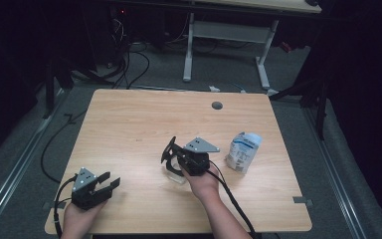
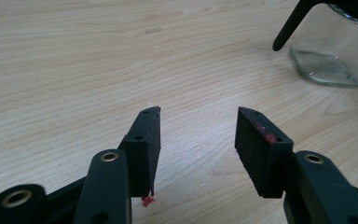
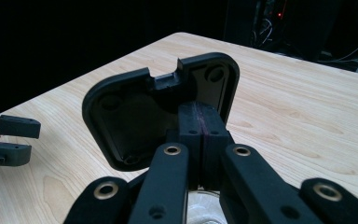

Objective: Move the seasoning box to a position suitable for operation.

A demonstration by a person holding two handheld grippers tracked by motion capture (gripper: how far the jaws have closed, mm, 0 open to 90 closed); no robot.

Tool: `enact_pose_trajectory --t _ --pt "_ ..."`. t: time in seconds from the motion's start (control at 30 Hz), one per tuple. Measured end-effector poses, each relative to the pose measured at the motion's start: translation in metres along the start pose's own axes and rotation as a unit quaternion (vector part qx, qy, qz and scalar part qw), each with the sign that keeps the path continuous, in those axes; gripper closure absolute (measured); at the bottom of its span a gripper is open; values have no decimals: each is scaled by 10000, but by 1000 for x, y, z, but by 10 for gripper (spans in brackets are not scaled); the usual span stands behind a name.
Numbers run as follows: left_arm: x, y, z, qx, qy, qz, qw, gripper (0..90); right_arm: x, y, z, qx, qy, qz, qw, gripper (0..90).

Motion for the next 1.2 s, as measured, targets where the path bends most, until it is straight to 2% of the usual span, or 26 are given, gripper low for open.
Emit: enact_pose_trajectory --t 0.43,0.8,1.03,1.2 --pt "-1 0 1 -7 49 -2 10000 509 12 -2 8 -73 -14 179 9998 895" --pt "-1 1 0 -1 70 16 10000 508 13 -1 9 -125 -8 230 9997 885" --pt "-1 0 -1 21 76 -39 10000 503 3 3 2 -120 30 190 9997 855" --pt "2 -1 -6 -9 245 -99 9996 500 -11 11 -12 -124 166 162 9997 838"
Point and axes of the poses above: each handheld gripper's, and its own axes: x roughly forward along the jaws, y roughly out of its underside, z roughly to its left, the point moved 6 cm from there along x, roughly forward along the jaws, and after that the axes turned 15 degrees about y, right-handed, at the moved point
